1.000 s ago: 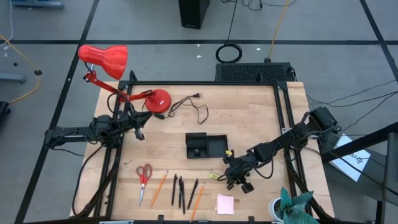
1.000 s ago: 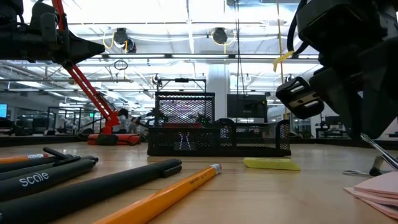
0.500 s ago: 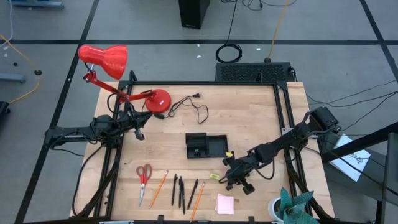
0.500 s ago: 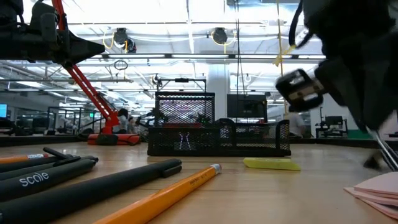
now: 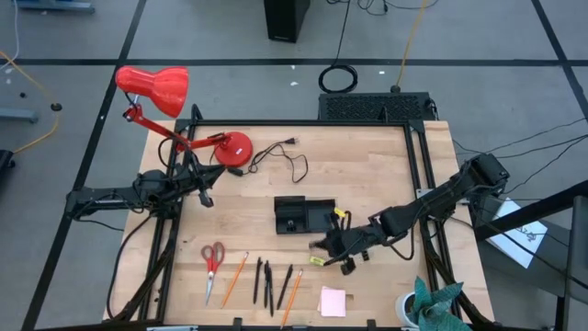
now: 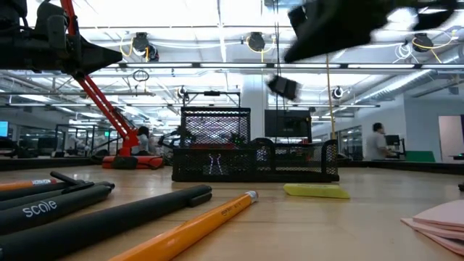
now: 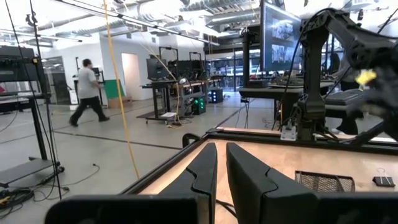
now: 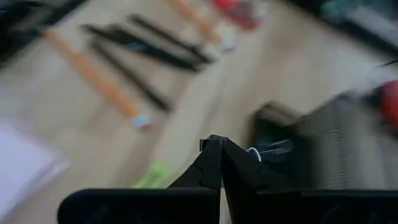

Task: Pick and place office supplies into organizer
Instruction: Put the black binder clip into the desk organizer

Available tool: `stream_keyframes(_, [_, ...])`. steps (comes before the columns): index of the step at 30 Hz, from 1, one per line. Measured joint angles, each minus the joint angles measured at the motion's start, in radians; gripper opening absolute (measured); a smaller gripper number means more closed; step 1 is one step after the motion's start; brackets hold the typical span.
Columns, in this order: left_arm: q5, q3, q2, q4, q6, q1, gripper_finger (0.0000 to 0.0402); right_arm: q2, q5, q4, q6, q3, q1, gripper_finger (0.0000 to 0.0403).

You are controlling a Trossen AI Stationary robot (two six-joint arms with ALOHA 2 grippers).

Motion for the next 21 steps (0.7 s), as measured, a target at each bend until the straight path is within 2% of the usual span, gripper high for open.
stream_keyframes(2, [0.0, 0.0, 0.0, 0.0, 0.0, 0.0, 0.004, 0.005, 0.036, 0.017, -0.041, 0.026, -0.017, 0.0])
stream_keyframes(8, [0.0, 0.0, 0.0, 0.0, 0.0, 0.0, 0.004, 0.039, 0.034, 0.147, -0.174, 0.032, -0.084, 0.0])
stream_keyframes(16, [0.0, 0.0, 0.0, -0.015, 0.001, 0.0, 0.004, 0.182, 0.024, 0.267, -0.179, 0.032, -0.17, 0.0])
stream_keyframes(21, [0.0, 0.0, 0.0, -0.023, 0.022, 0.0, 0.004, 0.235, -0.046, 0.286, -0.128, 0.031, -0.205, 0.0])
